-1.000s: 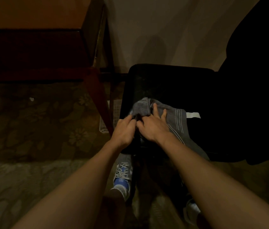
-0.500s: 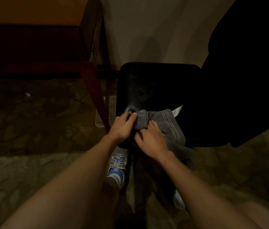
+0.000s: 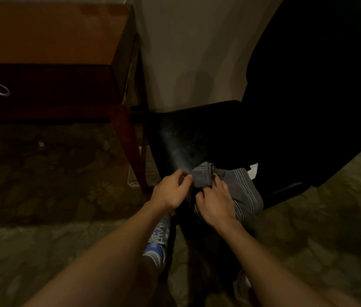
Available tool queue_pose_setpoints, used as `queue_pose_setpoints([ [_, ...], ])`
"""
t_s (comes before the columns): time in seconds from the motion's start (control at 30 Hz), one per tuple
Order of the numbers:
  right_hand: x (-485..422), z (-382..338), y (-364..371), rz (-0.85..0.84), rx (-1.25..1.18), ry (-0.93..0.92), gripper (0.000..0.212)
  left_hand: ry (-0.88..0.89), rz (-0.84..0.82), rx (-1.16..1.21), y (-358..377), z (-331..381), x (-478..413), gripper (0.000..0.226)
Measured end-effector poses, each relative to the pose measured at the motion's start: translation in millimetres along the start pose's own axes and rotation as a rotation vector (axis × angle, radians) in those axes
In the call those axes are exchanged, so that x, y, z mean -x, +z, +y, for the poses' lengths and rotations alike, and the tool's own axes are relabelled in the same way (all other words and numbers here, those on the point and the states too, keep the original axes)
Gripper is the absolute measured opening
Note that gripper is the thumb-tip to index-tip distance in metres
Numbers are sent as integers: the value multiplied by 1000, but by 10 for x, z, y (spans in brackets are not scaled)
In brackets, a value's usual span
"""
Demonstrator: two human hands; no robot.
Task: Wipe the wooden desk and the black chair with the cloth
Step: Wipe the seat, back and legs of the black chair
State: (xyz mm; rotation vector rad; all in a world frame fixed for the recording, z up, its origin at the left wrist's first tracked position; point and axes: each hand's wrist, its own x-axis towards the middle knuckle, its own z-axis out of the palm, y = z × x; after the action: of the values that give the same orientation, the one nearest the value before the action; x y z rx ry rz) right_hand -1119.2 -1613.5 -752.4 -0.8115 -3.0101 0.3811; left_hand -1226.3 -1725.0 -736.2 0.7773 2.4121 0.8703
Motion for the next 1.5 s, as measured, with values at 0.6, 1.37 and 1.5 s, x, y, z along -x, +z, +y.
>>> queue_pose_setpoints([
  [0.6,-545,98,-24,-7,-37,87,56,137,128,-187,-36,57,-468,36],
  [1.37,-1023,161,92,205,108,307,83,180,127,-418,-135,101,-1095,43],
  [1.5,-971,236,99,113,142,357,89,147,52,-380,-3,-15,-1104,63],
])
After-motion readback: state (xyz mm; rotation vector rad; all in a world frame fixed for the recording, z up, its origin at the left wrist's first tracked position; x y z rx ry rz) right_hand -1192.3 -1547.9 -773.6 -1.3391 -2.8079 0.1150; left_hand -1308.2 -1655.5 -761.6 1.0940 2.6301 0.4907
